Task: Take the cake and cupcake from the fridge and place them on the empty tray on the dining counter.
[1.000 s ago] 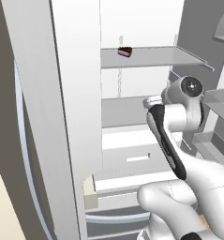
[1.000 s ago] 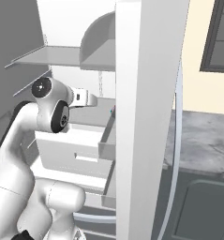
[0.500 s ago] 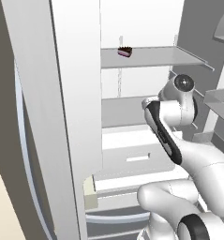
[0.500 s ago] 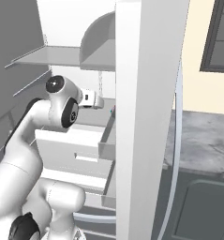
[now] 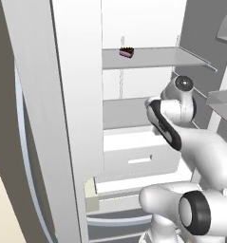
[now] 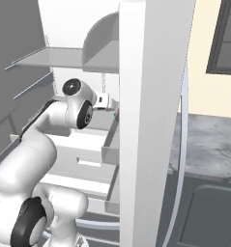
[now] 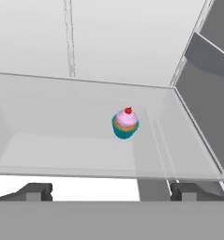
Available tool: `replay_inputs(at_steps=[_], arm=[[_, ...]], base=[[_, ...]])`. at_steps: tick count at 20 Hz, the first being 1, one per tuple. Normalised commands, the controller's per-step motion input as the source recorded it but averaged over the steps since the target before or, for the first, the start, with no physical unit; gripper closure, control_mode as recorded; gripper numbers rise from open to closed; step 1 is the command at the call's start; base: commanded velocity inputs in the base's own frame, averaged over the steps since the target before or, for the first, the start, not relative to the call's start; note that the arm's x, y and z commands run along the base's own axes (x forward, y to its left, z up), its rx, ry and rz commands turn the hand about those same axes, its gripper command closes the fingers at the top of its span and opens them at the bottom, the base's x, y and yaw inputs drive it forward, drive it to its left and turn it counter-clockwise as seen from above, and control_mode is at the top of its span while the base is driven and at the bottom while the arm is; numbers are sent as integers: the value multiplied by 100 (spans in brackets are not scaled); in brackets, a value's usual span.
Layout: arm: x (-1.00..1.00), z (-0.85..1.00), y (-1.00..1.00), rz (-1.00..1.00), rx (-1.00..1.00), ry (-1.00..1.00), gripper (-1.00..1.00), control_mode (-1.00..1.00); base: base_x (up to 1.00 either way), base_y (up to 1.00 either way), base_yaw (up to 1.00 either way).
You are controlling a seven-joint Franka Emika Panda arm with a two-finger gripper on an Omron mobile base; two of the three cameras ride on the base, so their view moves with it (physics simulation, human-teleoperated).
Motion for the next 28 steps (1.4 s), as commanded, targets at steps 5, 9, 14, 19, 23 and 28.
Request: replay_inputs(at_steps=[5,9,14,19,23,28], arm=[[45,-19,-21,0,0,3,-100,-100],[45,-25,-16,0,0,3,-100,-100],[46,-25,-5,0,0,3,-100,-100],[56,-23,-11,0,0,2,-100,-100],[54,-20,-20,0,0,4,-100,-100],[49,-18,-12,0,0,3,-100,-100]], base=[[0,0,0],[0,0,0],[0,0,0],[0,0,0],[0,0,0],[0,0,0]])
